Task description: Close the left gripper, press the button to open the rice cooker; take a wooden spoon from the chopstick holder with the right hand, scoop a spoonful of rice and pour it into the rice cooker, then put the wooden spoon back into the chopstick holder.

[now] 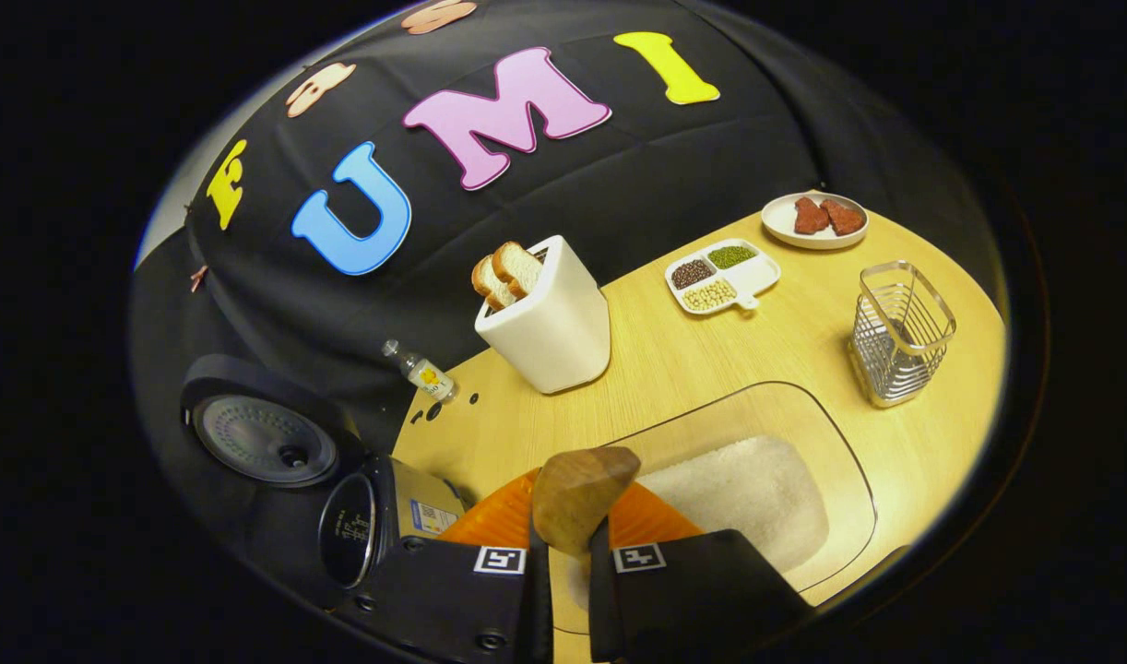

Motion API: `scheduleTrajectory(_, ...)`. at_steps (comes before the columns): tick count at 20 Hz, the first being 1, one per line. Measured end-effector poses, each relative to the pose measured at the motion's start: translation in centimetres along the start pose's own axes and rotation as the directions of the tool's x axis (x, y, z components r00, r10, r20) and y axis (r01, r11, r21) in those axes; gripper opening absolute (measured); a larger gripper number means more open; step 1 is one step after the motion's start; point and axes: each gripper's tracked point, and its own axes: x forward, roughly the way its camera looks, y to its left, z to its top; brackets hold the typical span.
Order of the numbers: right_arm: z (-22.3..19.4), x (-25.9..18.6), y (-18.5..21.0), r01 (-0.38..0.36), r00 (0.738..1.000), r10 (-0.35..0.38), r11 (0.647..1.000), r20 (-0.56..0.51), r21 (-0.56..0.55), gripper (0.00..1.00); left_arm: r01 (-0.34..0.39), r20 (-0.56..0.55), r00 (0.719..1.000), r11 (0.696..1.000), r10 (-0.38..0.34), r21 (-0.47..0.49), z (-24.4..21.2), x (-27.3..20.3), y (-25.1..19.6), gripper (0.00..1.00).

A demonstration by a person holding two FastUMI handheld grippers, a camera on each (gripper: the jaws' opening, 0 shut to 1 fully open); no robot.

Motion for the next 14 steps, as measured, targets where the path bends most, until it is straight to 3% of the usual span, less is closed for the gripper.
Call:
scheduleTrajectory(6, 0.6, -1.6, -4.7, 0.064, 0.998, -0.067, 0.965, 0.004, 0.253, 0.19, 0.010, 0.010, 1.000, 1.000, -0.010, 0.015, 0.8, -0.2, -0.1, 0.95)
scheduleTrajectory(14, 3.2, -3.6, -7.4, 0.068, 0.993, -0.098, 0.921, 0.059, 0.385, 0.20, 0.043, 0.026, 0.999, 0.996, -0.045, 0.080, 2.0, -0.5, -1.4, 0.95)
